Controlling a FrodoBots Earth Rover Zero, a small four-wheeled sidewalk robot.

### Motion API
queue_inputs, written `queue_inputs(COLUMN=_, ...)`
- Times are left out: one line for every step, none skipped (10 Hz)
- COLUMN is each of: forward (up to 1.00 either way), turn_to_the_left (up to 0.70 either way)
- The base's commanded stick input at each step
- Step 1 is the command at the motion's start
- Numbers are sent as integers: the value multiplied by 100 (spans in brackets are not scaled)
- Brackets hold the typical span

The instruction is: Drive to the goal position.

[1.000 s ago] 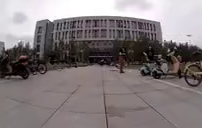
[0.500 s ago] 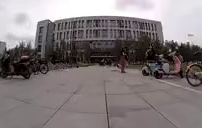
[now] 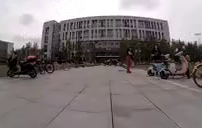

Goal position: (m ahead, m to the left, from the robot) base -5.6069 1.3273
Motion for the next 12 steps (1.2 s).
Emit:
queue_inputs(forward=0, turn_to_the_left=60)
queue_inputs(forward=0, turn_to_the_left=60)
queue_inputs(forward=0, turn_to_the_left=60)
queue_inputs(forward=0, turn_to_the_left=60)
queue_inputs(forward=0, turn_to_the_left=60)
queue_inputs(forward=0, turn_to_the_left=60)
queue_inputs(forward=0, turn_to_the_left=60)
queue_inputs(forward=0, turn_to_the_left=60)
queue_inputs(forward=0, turn_to_the_left=60)
queue_inputs(forward=0, turn_to_the_left=60)
queue_inputs(forward=0, turn_to_the_left=60)
queue_inputs(forward=0, turn_to_the_left=60)
